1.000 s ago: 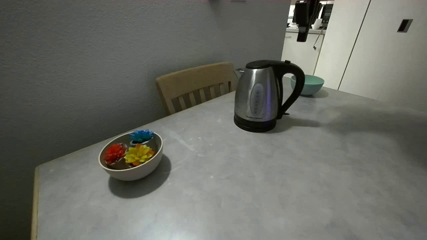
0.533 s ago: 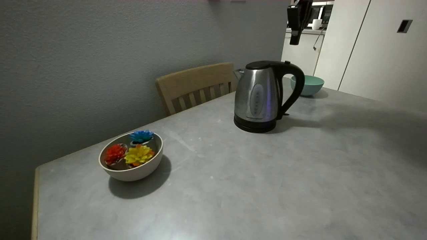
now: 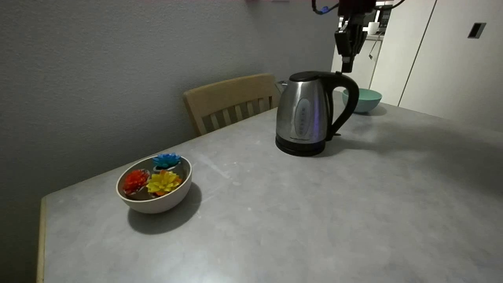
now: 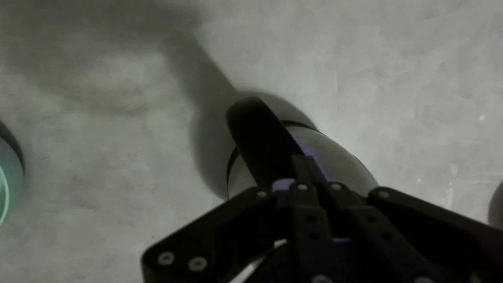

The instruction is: Open the kettle lid

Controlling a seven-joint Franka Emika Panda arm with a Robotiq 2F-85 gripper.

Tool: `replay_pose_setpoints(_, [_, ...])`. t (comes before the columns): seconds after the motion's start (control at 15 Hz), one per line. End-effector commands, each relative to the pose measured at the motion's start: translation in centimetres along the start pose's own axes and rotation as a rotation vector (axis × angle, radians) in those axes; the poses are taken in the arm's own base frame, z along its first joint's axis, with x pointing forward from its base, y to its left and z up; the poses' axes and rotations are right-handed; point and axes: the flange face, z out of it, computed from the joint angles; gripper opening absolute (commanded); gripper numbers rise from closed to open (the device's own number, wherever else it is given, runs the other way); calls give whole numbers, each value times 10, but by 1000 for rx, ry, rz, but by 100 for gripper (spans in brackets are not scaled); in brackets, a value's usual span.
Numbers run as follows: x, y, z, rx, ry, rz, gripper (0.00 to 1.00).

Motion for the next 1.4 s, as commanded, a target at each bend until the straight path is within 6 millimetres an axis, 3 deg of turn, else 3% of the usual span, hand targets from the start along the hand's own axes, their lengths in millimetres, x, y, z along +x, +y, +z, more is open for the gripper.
replay_pose_setpoints(0.0, [12,-1,15,30,-45,0,0])
replay_pose_setpoints(0.27, [14,-5,12,40,-66,-9,0])
replay_pose_setpoints(0.53, [11,-10,-10,36,-34,-20,0])
replay_pose_setpoints(1.0, [19,5,-37,27,24,4,0])
replay_pose_setpoints(1.13, [21,10,-33,28,14,12,0])
replay_pose_setpoints(1.33, [24,8,-8,29,-43,11,0])
